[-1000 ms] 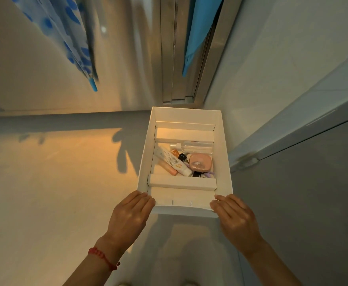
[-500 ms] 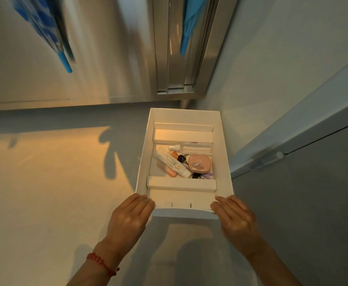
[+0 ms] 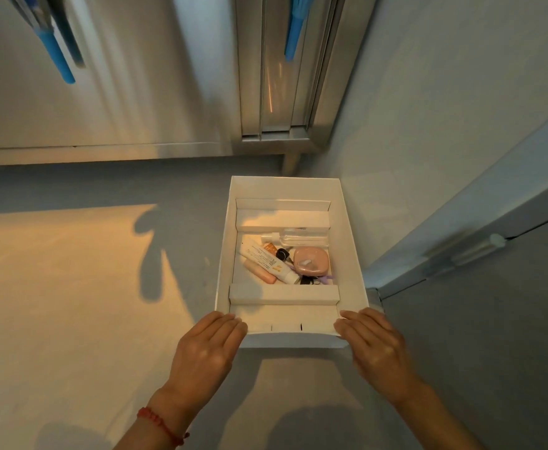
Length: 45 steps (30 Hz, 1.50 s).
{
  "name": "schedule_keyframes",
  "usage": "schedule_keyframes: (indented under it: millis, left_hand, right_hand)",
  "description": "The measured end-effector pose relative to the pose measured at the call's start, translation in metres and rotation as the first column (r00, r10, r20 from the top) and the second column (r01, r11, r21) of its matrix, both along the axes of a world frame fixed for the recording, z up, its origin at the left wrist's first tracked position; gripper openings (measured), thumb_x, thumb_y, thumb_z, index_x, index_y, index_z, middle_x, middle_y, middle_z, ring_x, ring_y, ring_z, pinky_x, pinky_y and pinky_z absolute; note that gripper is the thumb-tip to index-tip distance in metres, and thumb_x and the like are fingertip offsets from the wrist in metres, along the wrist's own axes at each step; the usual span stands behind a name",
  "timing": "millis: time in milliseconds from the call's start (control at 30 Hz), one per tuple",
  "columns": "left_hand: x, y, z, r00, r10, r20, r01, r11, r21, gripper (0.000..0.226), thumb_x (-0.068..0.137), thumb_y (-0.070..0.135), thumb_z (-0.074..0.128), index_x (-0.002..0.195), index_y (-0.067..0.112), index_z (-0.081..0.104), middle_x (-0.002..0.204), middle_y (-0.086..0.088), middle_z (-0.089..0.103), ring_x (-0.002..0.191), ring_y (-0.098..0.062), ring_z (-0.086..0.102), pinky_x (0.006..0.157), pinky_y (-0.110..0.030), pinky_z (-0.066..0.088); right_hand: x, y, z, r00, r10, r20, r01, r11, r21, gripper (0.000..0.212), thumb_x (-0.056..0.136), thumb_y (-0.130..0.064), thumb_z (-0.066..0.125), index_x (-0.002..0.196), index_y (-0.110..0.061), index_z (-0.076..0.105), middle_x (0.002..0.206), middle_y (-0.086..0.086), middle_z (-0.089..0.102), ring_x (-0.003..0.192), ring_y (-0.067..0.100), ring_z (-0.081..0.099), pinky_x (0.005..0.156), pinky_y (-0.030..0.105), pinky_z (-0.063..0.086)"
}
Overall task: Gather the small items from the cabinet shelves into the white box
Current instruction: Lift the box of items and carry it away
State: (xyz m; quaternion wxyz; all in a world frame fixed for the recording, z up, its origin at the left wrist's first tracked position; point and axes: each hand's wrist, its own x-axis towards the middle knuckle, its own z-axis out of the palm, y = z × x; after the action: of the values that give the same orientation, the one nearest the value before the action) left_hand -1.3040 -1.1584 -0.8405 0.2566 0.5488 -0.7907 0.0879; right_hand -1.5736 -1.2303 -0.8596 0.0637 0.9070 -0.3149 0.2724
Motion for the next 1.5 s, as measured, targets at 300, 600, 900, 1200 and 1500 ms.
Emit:
schedule_keyframes:
  millis: [300,600,900,1200,1500]
  left_hand:
    - [-0.004,-0.012,-0.055,0.999,0.041,0.028,-0.039,0.998,-0.050,0.059,0.098,0.004,0.021,0.076,0.003,0.075,0.078,-0.012,0.072,0.070,-0.023,0.071,0.087,-0.034,0.041]
    - [-0.012,-0.028,-0.072,0.992,0.099,0.075,-0.091,0.990,-0.106,0.060,0.101,0.006,0.019,0.081,0.001,0.076,0.083,-0.014,0.073,0.075,-0.025,0.072,0.099,-0.037,0.035]
    - [-0.017,-0.029,-0.071,0.994,0.107,0.018,-0.106,0.993,-0.048,0.038,0.103,0.007,0.016,0.118,0.004,0.051,0.106,-0.016,0.069,0.098,-0.029,0.067,0.109,-0.033,0.024]
    - [-0.009,-0.054,-0.069,0.993,0.119,-0.002,-0.119,0.990,-0.072,0.037,0.089,-0.013,0.034,0.119,0.002,0.047,0.107,-0.019,0.068,0.098,-0.033,0.067,0.110,-0.034,0.021]
    - [-0.008,-0.070,-0.062,0.993,0.120,0.011,-0.120,0.973,0.195,0.098,0.033,-0.008,0.090,0.120,0.003,0.046,0.109,-0.019,0.067,0.100,-0.034,0.066,0.116,-0.028,0.006]
  right_hand:
    - [-0.006,-0.022,-0.039,1.000,0.019,0.004,-0.018,0.998,-0.053,0.019,0.093,-0.001,0.039,0.101,-0.010,0.053,0.087,0.010,0.073,0.083,0.020,0.071,0.089,0.033,0.046]
    - [-0.010,-0.041,-0.051,0.999,-0.037,-0.006,0.036,0.997,-0.065,0.032,0.080,0.007,0.046,0.107,-0.007,0.055,0.093,0.011,0.072,0.092,0.021,0.069,0.101,0.030,0.039]
    - [0.005,-0.032,-0.056,0.978,-0.203,-0.055,0.200,0.978,-0.055,0.042,0.099,0.000,0.015,0.123,-0.003,0.048,0.116,0.015,0.065,0.116,0.025,0.053,0.105,0.034,0.031]
    - [0.022,-0.050,-0.055,0.956,-0.281,-0.090,0.269,0.955,-0.124,0.040,0.104,-0.004,0.010,0.125,0.002,0.044,0.119,0.020,0.063,0.118,0.032,0.052,0.109,0.036,0.023]
    - [0.029,-0.066,-0.054,0.937,-0.327,-0.126,0.310,0.940,-0.140,0.052,0.073,0.001,0.064,0.121,0.003,0.044,0.112,0.023,0.065,0.104,0.037,0.064,0.097,0.044,0.042]
